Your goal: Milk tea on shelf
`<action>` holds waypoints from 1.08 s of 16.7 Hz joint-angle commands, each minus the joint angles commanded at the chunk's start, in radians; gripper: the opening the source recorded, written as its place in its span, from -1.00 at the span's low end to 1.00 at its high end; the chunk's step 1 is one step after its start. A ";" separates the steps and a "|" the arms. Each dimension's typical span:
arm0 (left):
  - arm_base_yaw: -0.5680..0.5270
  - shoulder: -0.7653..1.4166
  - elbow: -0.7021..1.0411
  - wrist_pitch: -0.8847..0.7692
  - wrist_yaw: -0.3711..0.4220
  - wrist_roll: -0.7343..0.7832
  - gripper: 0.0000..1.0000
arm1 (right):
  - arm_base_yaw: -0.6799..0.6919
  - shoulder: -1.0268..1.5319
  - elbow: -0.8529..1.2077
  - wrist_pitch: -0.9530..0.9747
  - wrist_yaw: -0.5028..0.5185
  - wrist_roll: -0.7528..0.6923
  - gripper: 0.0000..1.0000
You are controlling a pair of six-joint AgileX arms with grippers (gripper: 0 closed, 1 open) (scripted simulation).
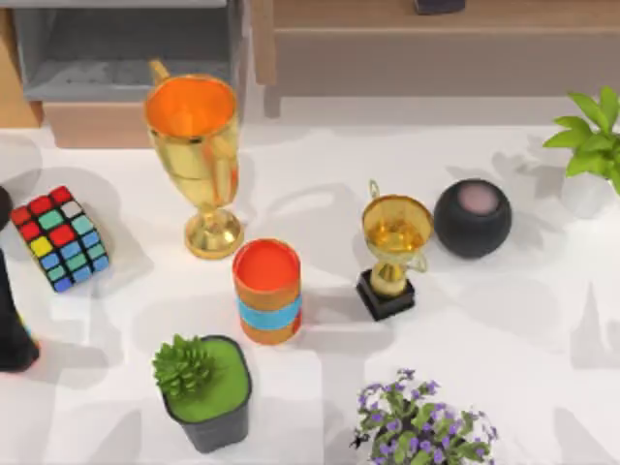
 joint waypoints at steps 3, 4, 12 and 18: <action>0.000 0.000 0.000 0.000 0.000 0.000 1.00 | -0.008 0.012 0.002 0.011 -0.008 -0.003 1.00; 0.000 0.000 0.000 0.000 0.000 0.000 1.00 | -0.023 0.033 0.006 0.032 -0.022 -0.007 1.00; 0.000 0.000 0.000 0.000 0.000 0.000 1.00 | -0.320 0.548 0.069 0.427 -0.306 -0.098 1.00; 0.000 0.000 0.000 0.000 0.000 0.000 1.00 | -0.619 1.109 0.121 0.808 -0.584 -0.173 1.00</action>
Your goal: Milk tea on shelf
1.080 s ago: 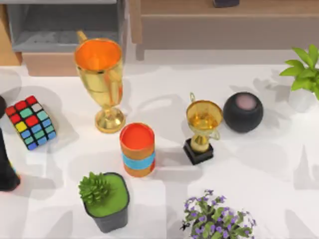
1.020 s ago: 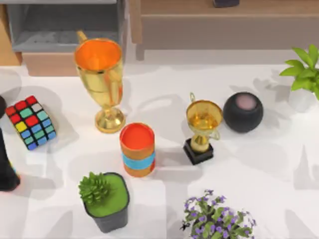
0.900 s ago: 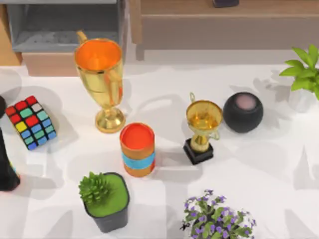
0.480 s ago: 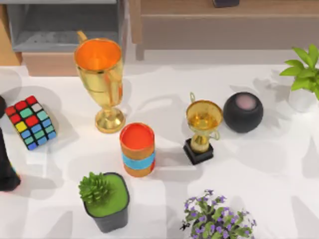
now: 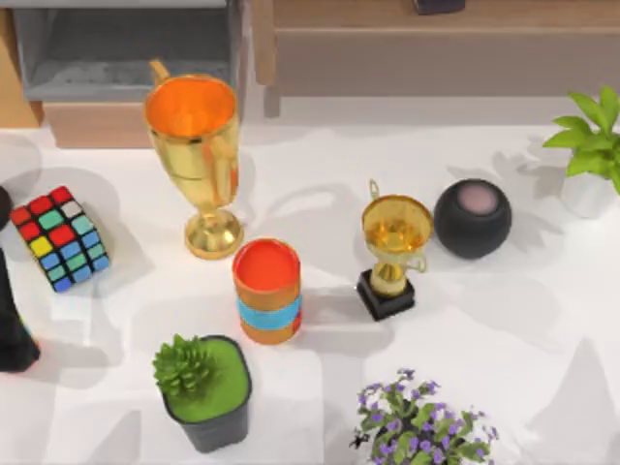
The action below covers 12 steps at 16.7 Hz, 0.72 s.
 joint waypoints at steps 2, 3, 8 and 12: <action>0.000 0.000 0.000 0.000 0.000 0.000 1.00 | -0.088 0.167 0.016 0.112 -0.081 -0.017 1.00; 0.000 0.000 0.000 0.000 0.000 0.000 1.00 | -0.127 0.241 0.023 0.161 -0.116 -0.024 1.00; 0.000 0.000 0.000 0.000 0.000 0.000 1.00 | -0.249 0.467 0.047 0.320 -0.231 -0.041 1.00; 0.000 0.000 0.000 0.000 0.000 0.000 1.00 | -0.259 0.484 0.049 0.333 -0.241 -0.041 1.00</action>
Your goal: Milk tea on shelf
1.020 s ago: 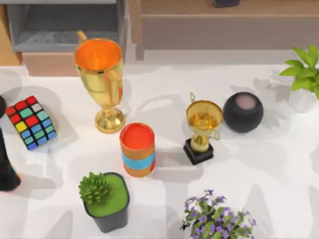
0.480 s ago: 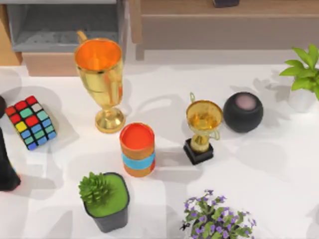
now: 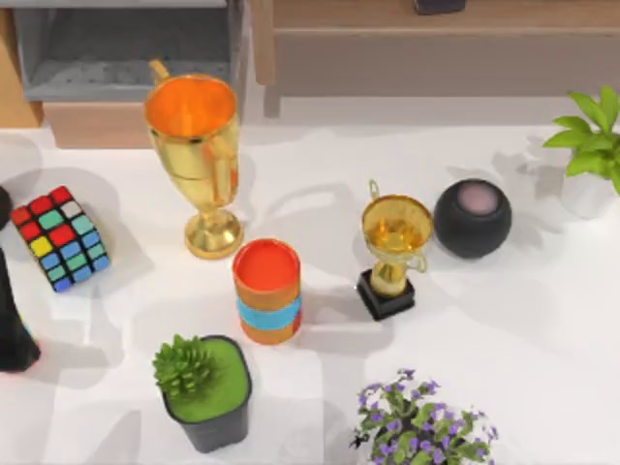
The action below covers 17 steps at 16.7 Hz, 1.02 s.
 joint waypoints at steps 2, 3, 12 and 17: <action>0.000 0.000 0.000 0.000 0.000 0.000 1.00 | 0.004 -0.003 -0.004 -0.003 0.002 0.001 1.00; 0.000 0.000 0.000 0.000 0.000 0.000 1.00 | 0.007 0.001 -0.001 -0.001 0.005 0.002 1.00; 0.000 0.000 0.000 0.000 0.000 0.000 1.00 | 0.227 0.280 0.207 0.120 0.224 0.078 1.00; 0.000 0.000 0.000 0.000 0.000 0.000 1.00 | 0.237 0.289 0.215 0.124 0.234 0.081 0.85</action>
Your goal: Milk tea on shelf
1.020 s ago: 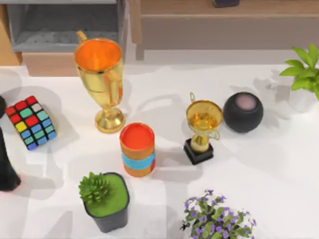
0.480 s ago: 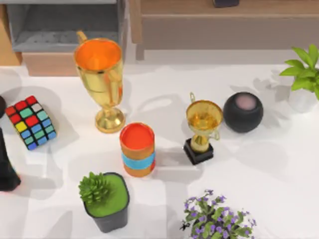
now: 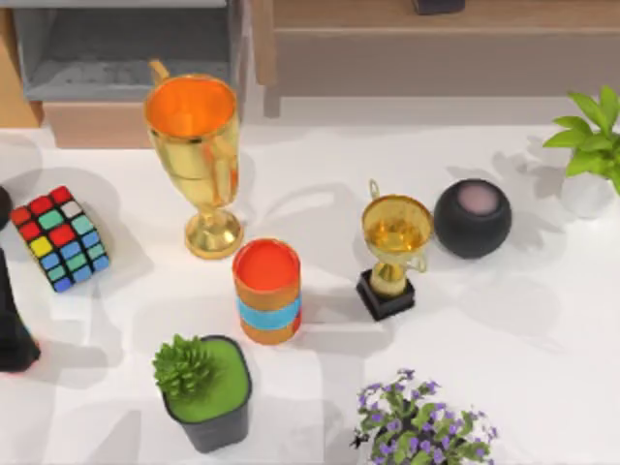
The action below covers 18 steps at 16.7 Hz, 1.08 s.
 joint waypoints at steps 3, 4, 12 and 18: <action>0.000 0.000 0.000 0.000 0.000 0.000 1.00 | 0.000 0.000 0.000 0.000 0.000 0.000 0.40; 0.000 0.000 0.000 0.000 0.000 0.000 1.00 | 0.000 0.000 0.000 0.000 0.000 0.000 0.25; 0.000 0.000 0.000 0.000 0.000 0.000 1.00 | 0.000 0.000 0.000 0.000 0.000 0.000 -0.96; 0.000 0.000 0.000 0.000 0.000 0.000 1.00 | 0.000 0.000 0.000 0.000 0.000 0.000 -1.00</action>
